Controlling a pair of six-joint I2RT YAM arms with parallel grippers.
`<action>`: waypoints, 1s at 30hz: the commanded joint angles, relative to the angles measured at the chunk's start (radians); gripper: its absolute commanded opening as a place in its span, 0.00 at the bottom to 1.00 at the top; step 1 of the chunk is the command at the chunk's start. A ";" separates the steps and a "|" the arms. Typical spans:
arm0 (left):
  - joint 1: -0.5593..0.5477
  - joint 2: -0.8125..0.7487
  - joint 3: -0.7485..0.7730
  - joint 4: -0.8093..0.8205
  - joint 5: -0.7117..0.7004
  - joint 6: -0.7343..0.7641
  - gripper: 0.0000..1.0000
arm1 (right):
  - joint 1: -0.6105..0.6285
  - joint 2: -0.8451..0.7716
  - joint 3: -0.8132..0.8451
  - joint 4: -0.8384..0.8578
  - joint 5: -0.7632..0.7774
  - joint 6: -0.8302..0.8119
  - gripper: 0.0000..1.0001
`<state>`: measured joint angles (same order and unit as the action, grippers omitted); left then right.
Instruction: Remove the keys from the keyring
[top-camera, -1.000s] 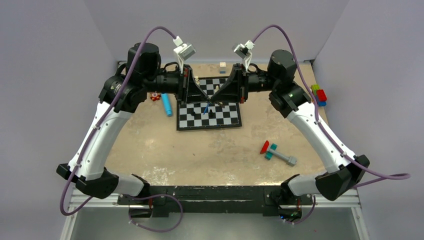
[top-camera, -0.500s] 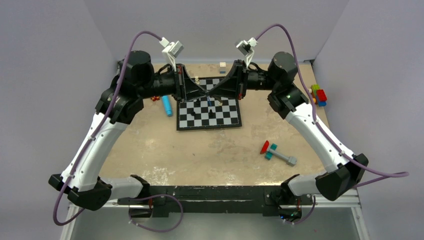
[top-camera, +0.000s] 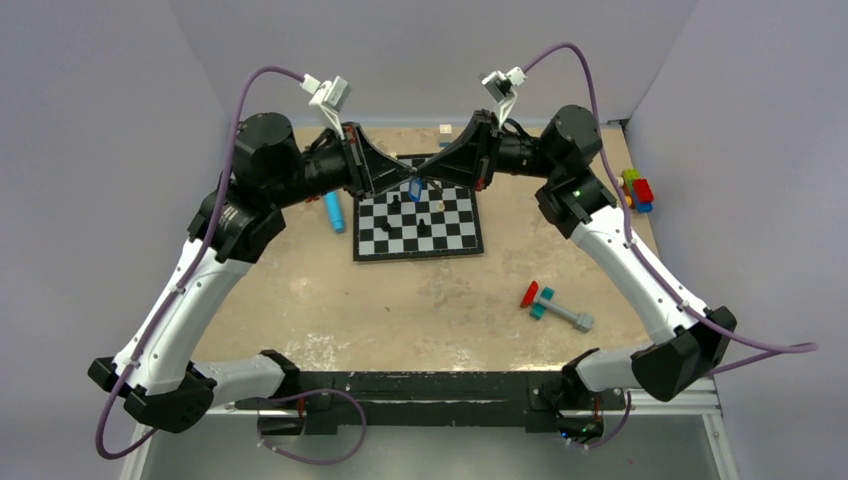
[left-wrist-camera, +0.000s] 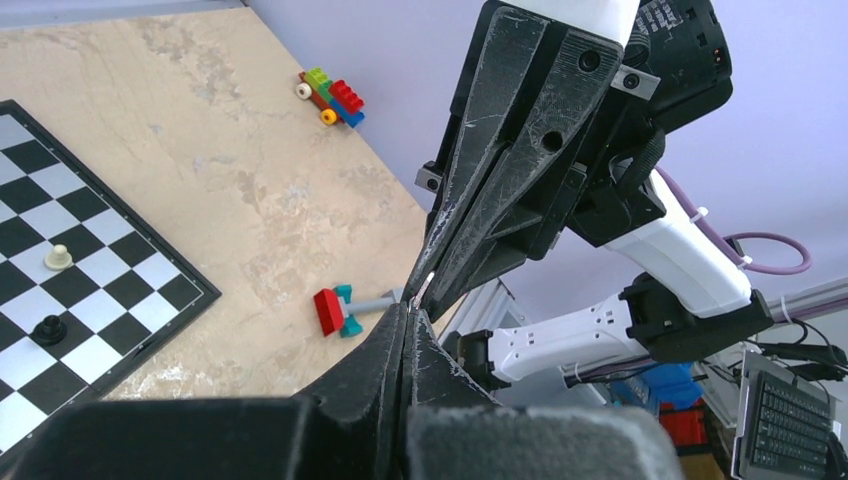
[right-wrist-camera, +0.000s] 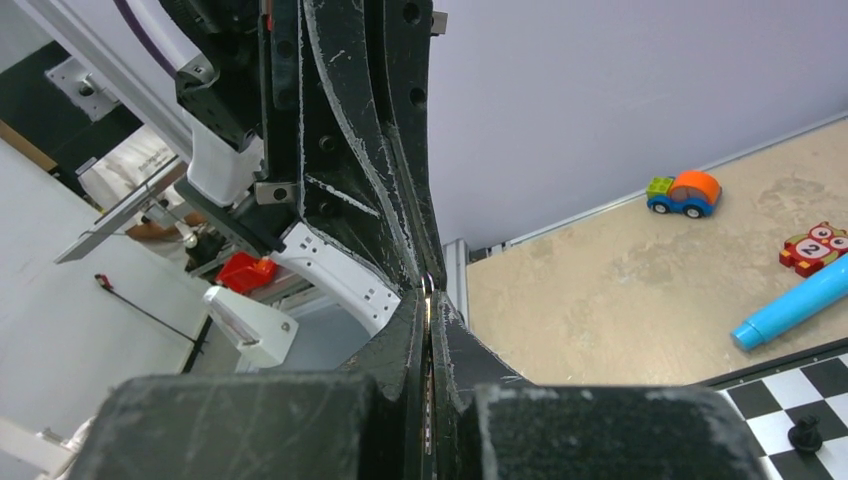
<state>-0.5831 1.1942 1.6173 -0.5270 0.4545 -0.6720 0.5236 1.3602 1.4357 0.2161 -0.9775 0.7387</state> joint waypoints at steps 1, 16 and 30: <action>-0.009 0.018 -0.004 0.090 -0.058 -0.010 0.00 | 0.037 -0.015 0.009 0.072 -0.031 0.031 0.00; 0.043 0.039 0.279 -0.333 -0.084 0.373 0.85 | 0.036 -0.034 0.057 -0.305 -0.073 -0.204 0.00; 0.044 0.177 0.354 -0.483 0.305 0.484 0.58 | 0.038 0.060 0.281 -0.754 -0.072 -0.535 0.00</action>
<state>-0.5426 1.3785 1.9858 -1.0077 0.6777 -0.2150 0.5606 1.4277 1.6749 -0.4927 -1.0313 0.2550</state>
